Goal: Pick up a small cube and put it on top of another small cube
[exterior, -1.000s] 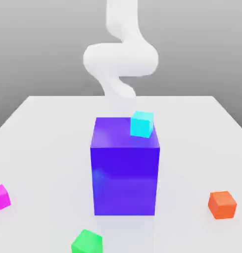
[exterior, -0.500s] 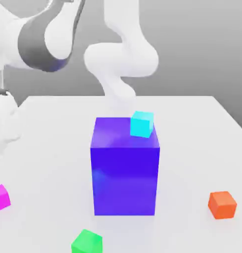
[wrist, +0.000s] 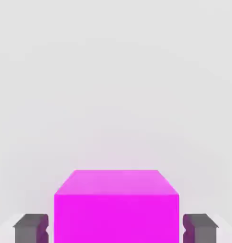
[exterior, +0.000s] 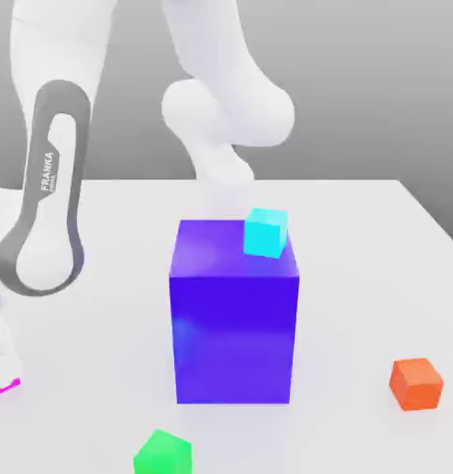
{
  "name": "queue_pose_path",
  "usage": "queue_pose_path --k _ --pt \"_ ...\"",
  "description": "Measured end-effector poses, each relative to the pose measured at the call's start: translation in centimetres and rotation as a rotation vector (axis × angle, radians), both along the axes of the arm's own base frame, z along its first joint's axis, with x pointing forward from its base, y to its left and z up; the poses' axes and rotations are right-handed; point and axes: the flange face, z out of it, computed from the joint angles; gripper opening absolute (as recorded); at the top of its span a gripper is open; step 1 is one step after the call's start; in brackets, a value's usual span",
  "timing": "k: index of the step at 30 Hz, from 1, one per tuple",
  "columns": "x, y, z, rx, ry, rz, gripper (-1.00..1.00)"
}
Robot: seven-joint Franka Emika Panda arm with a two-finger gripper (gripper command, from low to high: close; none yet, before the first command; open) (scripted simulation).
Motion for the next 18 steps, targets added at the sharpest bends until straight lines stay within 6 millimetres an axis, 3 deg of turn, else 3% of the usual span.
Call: queue_pose_path --k 3,8,10,13,18 --pt "0.0 0.0 -0.2 0.000 0.000 0.000 -1.00" --pt "0.4 0.4 5.3 0.002 -0.001 0.012 -1.00" --pt "4.1 4.0 6.5 0.009 -0.004 0.118 -1.00" --pt "9.6 11.2 8.0 0.015 -0.005 0.305 -1.00" --pt "15.1 23.5 10.0 0.008 -0.002 0.585 -1.00"
